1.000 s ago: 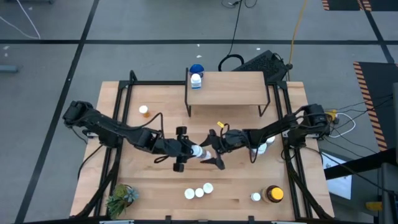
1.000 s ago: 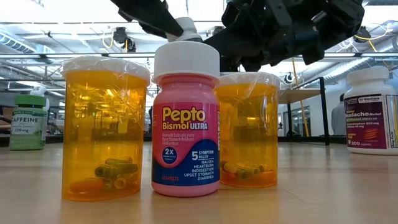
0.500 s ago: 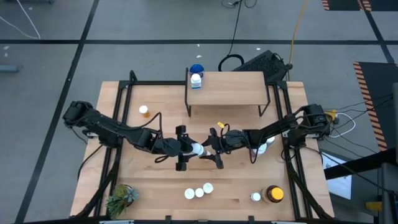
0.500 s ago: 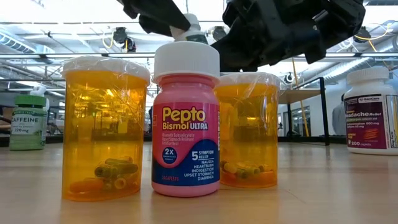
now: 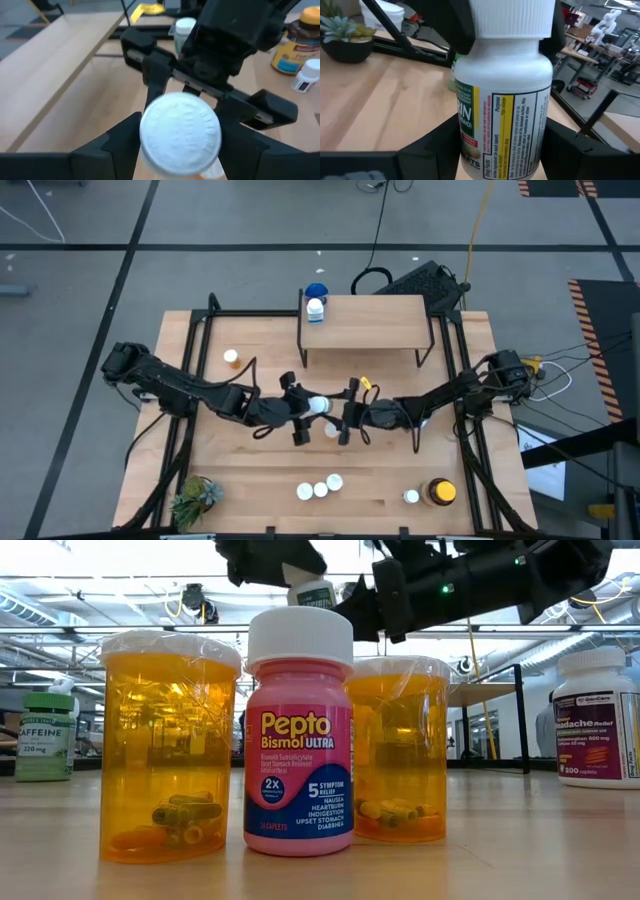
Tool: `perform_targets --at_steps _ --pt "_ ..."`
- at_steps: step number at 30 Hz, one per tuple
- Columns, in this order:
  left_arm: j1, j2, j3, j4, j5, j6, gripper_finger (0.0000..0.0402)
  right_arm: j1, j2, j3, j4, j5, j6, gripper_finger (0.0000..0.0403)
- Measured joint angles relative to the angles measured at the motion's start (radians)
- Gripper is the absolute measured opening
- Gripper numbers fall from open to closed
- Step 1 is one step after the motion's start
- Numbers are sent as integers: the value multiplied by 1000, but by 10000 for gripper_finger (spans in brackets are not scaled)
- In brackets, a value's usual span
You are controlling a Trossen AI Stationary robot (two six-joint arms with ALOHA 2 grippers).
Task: Pick and place medicine bottles onto shelf by color
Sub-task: Put the white bottle on the shelf
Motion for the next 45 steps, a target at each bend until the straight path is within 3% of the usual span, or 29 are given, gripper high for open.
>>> perform_targets --at_steps 8,19,29,32,37,41,45 --pt "-7 0 1 18 15 54 201 1 0 0 -1 -7 20 211" --pt "3 0 3 -21 27 31 210 0 1 -1 -4 -9 33 213" --pt "45 -14 0 -62 65 60 201 -1 -1 -1 21 2 56 259" --pt "76 -29 16 -102 69 74 201 3 -13 0 5 63 17 274" --pt "160 -48 87 -234 148 85 202 23 -62 0 -92 282 -40 316" --pt "248 -41 184 -321 198 144 201 35 -101 -1 -192 281 24 349" --pt "364 -39 278 -395 236 206 204 45 -124 -1 -242 281 66 356"
